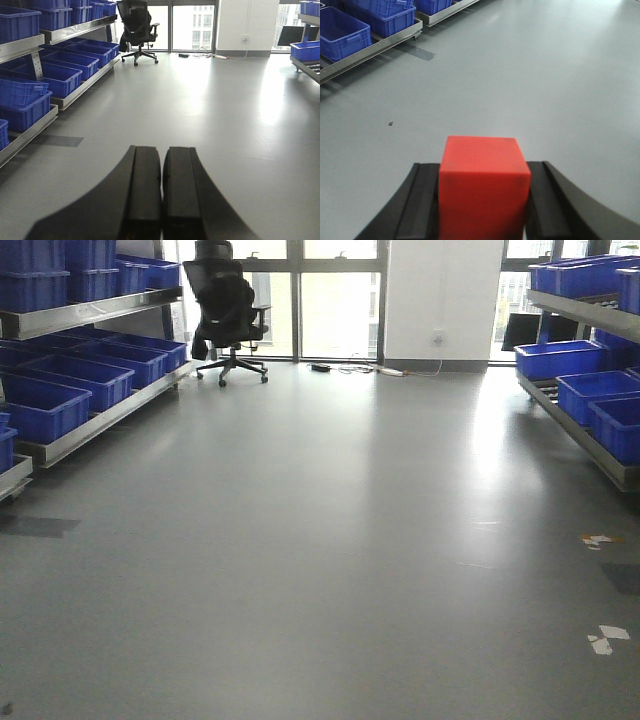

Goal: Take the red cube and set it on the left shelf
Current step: 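Drive the base to the shelf rack holding the red cube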

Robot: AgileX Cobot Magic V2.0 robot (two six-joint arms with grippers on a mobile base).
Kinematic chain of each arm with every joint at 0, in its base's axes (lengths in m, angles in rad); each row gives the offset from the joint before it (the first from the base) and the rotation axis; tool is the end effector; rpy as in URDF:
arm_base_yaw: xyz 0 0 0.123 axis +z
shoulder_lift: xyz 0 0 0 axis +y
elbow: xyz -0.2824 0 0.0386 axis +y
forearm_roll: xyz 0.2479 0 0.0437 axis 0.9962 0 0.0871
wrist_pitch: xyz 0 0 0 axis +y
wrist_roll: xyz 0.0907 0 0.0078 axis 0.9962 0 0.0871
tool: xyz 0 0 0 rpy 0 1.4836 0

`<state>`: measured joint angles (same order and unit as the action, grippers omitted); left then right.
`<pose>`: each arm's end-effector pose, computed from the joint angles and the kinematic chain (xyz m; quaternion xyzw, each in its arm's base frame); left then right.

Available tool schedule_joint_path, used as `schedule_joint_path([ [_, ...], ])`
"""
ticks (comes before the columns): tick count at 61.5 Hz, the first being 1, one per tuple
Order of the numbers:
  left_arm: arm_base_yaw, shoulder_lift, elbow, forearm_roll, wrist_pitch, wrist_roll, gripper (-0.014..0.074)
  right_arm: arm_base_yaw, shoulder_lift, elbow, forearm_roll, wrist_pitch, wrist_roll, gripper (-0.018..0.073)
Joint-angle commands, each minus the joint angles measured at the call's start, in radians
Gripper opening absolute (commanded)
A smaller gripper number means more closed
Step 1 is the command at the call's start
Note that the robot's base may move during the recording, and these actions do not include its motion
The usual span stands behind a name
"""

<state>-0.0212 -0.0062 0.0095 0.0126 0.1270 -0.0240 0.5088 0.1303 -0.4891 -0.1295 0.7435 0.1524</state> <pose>0.0563 -0.0010 0.1987 0.0030 0.7222 -0.0107 0.6916 0.0288 0.0069 0.2996 -0.1543 0.7875 0.1325 0.5818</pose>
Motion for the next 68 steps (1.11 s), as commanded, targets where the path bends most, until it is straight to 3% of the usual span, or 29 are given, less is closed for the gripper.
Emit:
schedule_joint_path([
  [1, -0.001, -0.015, 0.023, -0.006, -0.088, -0.001, 0.0102, -0.003, 0.013, -0.026, -0.018, -0.088, -0.009, 0.0041],
  [68, -0.001, -0.015, 0.023, -0.006, -0.088, -0.001, 0.0102, -0.003, 0.013, -0.026, -0.018, -0.088, -0.009, 0.0041],
])
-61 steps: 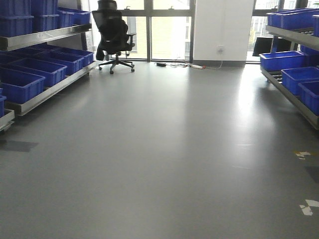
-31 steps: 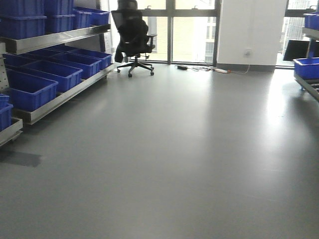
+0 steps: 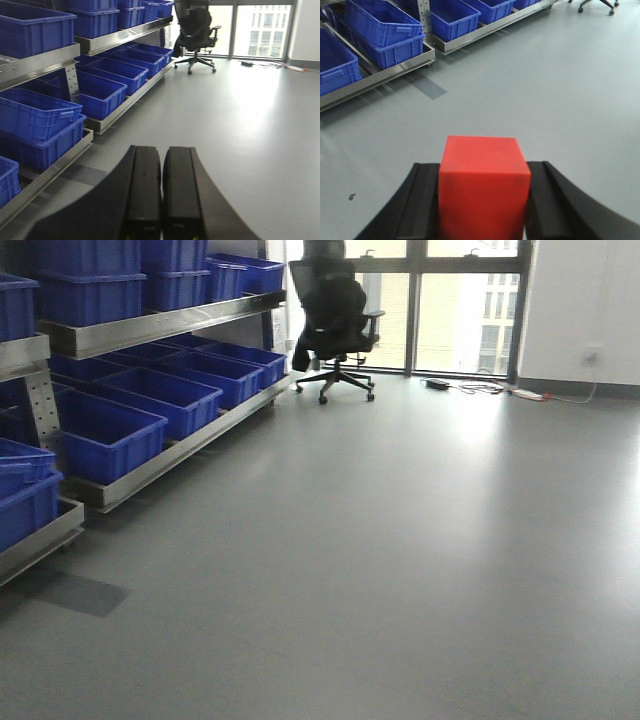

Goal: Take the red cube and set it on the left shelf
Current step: 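Drive the base to the shelf rack holding the red cube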

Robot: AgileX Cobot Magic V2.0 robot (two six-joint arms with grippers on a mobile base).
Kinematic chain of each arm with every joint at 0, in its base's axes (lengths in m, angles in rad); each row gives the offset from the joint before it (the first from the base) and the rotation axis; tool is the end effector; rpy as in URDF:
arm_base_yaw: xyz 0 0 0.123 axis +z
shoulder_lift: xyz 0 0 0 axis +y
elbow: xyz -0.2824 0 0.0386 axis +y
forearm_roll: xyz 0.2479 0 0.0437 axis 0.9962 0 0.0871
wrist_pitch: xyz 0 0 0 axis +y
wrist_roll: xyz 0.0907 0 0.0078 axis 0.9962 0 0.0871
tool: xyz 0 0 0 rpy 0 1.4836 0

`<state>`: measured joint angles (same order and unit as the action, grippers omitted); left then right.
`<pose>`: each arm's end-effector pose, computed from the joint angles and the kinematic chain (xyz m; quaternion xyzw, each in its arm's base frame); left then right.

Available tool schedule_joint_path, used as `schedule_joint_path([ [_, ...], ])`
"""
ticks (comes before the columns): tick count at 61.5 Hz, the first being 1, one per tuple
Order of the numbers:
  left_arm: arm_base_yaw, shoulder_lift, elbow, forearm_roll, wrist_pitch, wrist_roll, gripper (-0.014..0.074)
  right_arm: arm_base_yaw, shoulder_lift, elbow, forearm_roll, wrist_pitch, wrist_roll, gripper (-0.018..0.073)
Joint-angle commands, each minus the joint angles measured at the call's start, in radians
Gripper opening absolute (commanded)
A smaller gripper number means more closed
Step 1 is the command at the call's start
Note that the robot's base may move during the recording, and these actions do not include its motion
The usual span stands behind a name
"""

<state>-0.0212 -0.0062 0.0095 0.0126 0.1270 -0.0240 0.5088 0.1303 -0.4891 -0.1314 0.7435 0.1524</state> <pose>0.0563 -0.0010 0.1987 0.0030 0.7222 -0.0107 0.6916 0.0289 0.0068 0.2996 -0.1545 0.7874 0.1316 0.5820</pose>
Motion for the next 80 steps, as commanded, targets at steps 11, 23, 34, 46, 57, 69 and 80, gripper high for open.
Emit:
schedule_joint_path([
  [11, -0.001, -0.015, 0.023, -0.006, -0.088, -0.001, 0.0102, -0.003, 0.013, -0.026, -0.017, -0.088, -0.009, 0.0041],
  [23, -0.001, -0.015, 0.023, -0.006, -0.088, -0.001, 0.0102, -0.003, 0.013, -0.026, -0.017, -0.088, -0.009, 0.0041],
  [34, -0.001, -0.015, 0.023, -0.006, -0.088, -0.001, 0.0102, -0.003, 0.013, -0.026, -0.017, -0.084, -0.009, 0.0041],
  [46, -0.001, -0.015, 0.023, -0.006, -0.088, -0.001, 0.0102, -0.003, 0.013, -0.026, -0.017, -0.084, -0.009, 0.0039],
  [57, -0.001, -0.015, 0.023, -0.006, -0.088, -0.001, 0.0102, -0.003, 0.013, -0.026, -0.017, -0.084, -0.009, 0.0039],
  [69, -0.001, -0.015, 0.023, -0.006, -0.088, -0.001, 0.0102, -0.003, 0.013, -0.026, -0.017, -0.084, -0.009, 0.0039],
  [80, -0.001, -0.015, 0.023, -0.006, -0.088, -0.001, 0.0102, -0.003, 0.013, -0.026, -0.017, -0.084, -0.009, 0.0039],
])
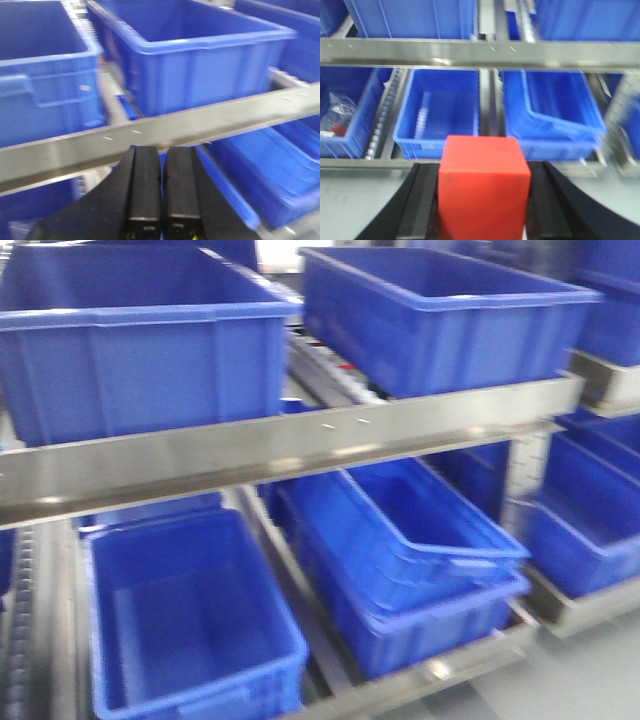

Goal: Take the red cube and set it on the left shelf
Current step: 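Drive the base to the shelf rack holding the red cube, then extend the right gripper with the red cube into the blue crate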

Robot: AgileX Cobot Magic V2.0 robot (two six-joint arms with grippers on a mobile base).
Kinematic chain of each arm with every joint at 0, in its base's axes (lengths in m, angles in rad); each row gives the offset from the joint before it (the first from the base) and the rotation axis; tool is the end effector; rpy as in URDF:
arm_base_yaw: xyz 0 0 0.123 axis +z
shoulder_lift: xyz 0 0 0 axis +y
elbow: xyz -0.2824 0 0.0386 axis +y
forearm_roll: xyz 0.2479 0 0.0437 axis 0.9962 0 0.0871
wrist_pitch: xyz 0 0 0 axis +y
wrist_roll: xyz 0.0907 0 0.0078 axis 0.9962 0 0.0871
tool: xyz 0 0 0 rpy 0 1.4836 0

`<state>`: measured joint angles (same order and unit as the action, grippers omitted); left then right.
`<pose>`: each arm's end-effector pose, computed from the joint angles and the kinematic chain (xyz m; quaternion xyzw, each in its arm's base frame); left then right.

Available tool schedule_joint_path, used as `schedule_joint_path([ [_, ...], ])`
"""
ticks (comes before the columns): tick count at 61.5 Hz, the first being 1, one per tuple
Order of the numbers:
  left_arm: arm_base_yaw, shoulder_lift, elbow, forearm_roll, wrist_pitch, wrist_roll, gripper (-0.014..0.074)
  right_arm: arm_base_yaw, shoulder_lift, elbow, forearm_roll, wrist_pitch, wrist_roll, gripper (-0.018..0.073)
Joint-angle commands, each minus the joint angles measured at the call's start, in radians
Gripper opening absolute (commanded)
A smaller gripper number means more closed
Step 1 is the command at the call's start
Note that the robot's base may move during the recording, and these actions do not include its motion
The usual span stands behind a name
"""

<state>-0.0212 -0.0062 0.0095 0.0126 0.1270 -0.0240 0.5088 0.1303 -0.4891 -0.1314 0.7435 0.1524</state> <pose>0.0563 -0.0010 0.1987 0.0030 0.7222 -0.0107 0.6916 0.0289 0.0068 0.2996 -0.1545 0.7874 0.1316 0.5820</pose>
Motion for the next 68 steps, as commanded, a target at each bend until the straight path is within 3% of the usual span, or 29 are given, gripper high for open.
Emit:
schedule_joint_path([
  [1, -0.001, -0.015, 0.023, -0.006, -0.088, -0.001, 0.0102, -0.003, 0.013, -0.026, -0.017, -0.084, -0.009, 0.0039],
  [68, -0.001, -0.015, 0.023, -0.006, -0.088, -0.001, 0.0102, -0.003, 0.013, -0.026, -0.017, -0.084, -0.009, 0.0039],
])
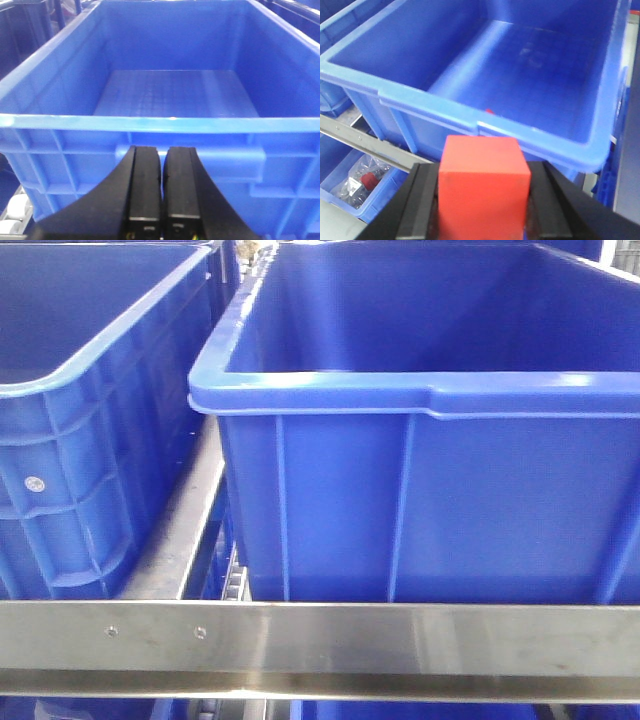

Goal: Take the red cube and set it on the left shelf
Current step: 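Extend the right gripper with the red cube into the blue crate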

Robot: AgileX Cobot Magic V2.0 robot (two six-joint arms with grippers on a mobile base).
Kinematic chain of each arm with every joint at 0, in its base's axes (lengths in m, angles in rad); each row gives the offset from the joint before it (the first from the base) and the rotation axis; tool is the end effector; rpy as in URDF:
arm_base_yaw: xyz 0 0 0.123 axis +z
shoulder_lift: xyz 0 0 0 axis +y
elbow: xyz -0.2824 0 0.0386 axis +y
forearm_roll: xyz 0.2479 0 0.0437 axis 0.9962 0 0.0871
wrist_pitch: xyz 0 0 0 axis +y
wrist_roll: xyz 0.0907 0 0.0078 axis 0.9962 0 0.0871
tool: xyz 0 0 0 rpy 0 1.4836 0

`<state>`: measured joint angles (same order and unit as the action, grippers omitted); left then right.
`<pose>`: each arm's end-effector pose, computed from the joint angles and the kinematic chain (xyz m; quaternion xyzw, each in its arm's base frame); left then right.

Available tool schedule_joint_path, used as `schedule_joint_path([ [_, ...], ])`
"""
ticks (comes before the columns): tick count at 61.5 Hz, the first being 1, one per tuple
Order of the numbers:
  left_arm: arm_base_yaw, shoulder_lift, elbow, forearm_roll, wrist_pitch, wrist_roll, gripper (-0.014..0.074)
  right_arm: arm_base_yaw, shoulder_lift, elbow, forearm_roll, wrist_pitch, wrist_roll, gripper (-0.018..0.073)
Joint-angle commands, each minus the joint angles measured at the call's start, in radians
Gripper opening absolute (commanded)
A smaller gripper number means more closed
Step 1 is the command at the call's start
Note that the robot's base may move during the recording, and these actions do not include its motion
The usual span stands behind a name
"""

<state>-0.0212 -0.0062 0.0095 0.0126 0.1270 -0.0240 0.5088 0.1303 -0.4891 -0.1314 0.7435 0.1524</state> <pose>0.0563 -0.0010 0.1987 0.0030 0.7222 -0.0107 0.6916 0.0289 0.0068 0.2996 -0.1545 0.7874 0.1316 0.5820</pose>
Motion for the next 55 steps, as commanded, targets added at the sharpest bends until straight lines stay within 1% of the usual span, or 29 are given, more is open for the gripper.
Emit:
schedule_joint_path([
  [1, -0.001, -0.015, 0.023, -0.006, -0.088, -0.001, 0.0102, -0.003, 0.013, -0.026, -0.017, -0.084, -0.009, 0.0039],
  [55, -0.001, -0.015, 0.023, -0.006, -0.088, -0.001, 0.0102, -0.003, 0.013, -0.026, -0.017, -0.084, -0.009, 0.0039],
])
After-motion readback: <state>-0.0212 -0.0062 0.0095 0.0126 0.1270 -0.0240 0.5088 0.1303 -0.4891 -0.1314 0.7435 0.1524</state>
